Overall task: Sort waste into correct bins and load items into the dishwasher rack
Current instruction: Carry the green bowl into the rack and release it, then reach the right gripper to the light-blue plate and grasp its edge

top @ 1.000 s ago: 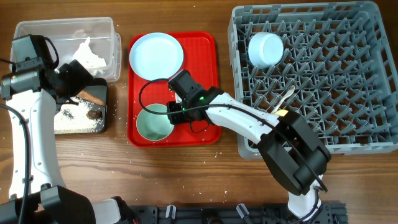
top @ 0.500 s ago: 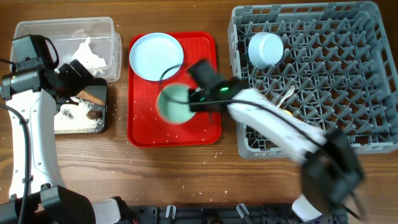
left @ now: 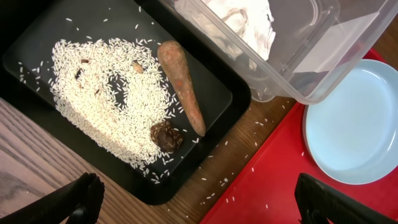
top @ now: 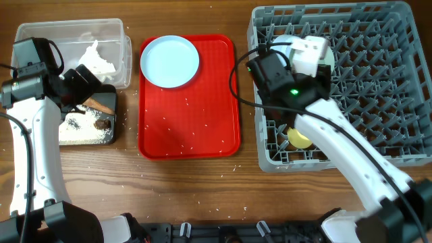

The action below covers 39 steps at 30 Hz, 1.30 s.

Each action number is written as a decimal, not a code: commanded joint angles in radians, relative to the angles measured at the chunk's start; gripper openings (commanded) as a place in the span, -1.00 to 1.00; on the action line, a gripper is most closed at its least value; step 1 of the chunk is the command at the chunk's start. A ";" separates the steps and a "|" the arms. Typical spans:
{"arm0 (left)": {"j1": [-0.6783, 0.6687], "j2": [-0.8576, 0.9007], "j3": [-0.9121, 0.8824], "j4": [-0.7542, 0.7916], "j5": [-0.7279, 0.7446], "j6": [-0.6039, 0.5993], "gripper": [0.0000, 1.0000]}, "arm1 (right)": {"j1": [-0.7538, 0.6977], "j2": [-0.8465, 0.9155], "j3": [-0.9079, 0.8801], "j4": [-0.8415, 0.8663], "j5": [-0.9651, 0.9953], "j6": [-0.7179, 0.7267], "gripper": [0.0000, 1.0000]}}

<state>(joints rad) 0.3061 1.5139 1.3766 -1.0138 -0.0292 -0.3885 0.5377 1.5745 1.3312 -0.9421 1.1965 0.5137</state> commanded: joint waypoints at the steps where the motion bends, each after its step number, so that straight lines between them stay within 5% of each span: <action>1: 0.005 0.006 0.011 0.000 -0.006 -0.013 1.00 | 0.002 0.097 -0.011 0.012 0.114 -0.095 -0.91; 8: 0.005 0.006 0.011 0.000 -0.006 -0.013 1.00 | 0.005 0.235 -0.011 0.014 0.111 -0.171 -0.91; 13: 0.005 0.006 0.011 0.000 -0.006 -0.013 1.00 | 0.026 0.248 -0.011 0.013 -0.136 -0.211 -0.92; 25: 0.005 0.006 0.011 0.000 -0.006 -0.013 1.00 | 0.069 0.248 -0.011 0.003 -0.273 -0.314 -0.91; 26: 0.005 0.006 0.011 0.000 -0.006 -0.013 1.00 | 0.079 0.248 -0.011 -0.002 -0.281 -0.313 -0.83; 28: 0.005 0.006 0.011 0.000 -0.006 -0.013 1.00 | 0.100 0.248 -0.011 -0.014 -0.283 -0.312 -0.36; 30: 0.005 0.006 0.011 0.000 -0.006 -0.013 1.00 | 0.116 0.247 -0.011 -0.032 -0.286 -0.312 0.22; 32: 0.005 0.006 0.011 0.000 -0.006 -0.013 1.00 | 0.127 0.247 -0.011 -0.049 -0.311 -0.312 1.00; 39: 0.005 0.006 0.011 0.000 -0.006 -0.013 1.00 | 0.127 0.159 0.049 -0.053 -0.354 -0.304 0.99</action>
<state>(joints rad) 0.3061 1.5139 1.3766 -1.0142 -0.0292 -0.3885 0.6651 1.8065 1.3304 -0.9920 0.8661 0.2035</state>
